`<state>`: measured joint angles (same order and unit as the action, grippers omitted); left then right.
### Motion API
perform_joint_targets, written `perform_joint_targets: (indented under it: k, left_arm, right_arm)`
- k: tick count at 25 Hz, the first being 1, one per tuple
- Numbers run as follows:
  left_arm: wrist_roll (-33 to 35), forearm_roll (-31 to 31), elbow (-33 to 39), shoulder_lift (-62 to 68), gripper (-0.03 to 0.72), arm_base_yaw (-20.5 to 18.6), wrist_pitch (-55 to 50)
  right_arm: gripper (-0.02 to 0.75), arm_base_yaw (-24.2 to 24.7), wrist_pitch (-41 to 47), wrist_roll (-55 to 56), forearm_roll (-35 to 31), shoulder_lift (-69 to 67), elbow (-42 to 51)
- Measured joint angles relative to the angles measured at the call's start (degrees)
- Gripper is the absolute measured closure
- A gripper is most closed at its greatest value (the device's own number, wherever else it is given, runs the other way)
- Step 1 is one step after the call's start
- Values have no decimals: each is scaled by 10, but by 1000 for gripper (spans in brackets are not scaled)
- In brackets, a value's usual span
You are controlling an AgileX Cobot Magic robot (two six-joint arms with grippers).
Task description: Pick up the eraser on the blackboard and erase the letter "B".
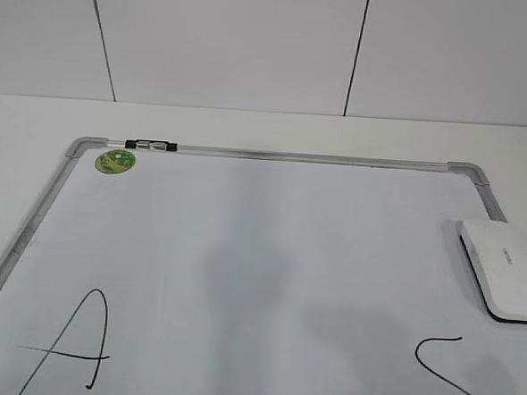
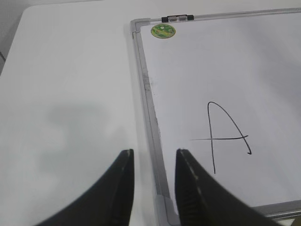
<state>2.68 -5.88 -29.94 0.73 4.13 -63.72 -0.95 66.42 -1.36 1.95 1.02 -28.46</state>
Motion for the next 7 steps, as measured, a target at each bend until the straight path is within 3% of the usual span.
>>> perform_joint_targets:
  k: [7]
  left_arm:
    - [0, 0, 0, 0, 461, 0, 1]
  right_arm:
    - [153, 0, 0, 0, 1, 0, 0]
